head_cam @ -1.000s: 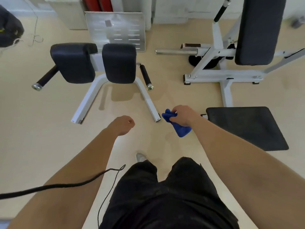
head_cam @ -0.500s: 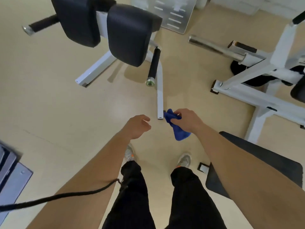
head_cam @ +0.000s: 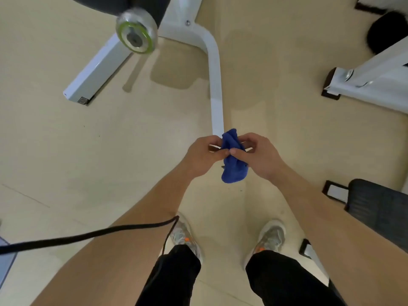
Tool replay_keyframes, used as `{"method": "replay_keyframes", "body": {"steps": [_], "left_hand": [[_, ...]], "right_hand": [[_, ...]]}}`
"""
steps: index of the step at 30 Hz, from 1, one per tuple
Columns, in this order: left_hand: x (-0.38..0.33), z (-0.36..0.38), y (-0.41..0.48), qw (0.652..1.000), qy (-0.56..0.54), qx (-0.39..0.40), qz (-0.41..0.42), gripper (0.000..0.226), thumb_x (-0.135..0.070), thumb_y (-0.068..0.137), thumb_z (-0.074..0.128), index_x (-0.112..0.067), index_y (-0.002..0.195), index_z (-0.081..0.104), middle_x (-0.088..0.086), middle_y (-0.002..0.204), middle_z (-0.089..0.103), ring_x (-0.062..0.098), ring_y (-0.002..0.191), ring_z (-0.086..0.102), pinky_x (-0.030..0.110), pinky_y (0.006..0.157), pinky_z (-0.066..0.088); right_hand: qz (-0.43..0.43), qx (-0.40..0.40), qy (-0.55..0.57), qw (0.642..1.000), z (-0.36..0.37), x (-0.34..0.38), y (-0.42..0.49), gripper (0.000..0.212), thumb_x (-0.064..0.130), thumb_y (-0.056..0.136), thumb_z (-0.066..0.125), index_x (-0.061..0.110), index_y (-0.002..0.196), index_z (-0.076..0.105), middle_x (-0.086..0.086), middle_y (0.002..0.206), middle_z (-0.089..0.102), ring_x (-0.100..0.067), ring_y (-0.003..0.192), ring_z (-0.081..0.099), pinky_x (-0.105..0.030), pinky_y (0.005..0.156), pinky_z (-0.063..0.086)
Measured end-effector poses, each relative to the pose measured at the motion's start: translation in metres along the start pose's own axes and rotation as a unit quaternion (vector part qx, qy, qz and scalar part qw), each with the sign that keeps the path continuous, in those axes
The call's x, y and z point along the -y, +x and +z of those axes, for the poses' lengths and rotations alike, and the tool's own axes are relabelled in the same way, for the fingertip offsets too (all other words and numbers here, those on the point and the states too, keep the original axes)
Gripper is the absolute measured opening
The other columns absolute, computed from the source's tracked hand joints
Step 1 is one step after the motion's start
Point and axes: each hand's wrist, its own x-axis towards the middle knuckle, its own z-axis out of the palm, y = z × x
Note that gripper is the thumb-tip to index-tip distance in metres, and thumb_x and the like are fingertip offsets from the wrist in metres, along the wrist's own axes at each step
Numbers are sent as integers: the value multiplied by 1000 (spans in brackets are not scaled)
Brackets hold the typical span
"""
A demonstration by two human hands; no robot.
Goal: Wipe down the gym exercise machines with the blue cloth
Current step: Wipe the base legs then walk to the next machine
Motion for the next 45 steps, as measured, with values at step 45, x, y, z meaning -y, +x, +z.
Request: {"method": "replay_keyframes", "body": {"steps": [45], "left_hand": [[216,-43,265,964,249,-90,41,23,-36,92,66,-20,75,67,-5,71,63,13,68,57,22,59,42]], "right_hand": [[-132,-45,-406,903,36,-154,277,20,40,95,57,22,92,64,6,84,64,-19,84,62,-31,69,47]]}}
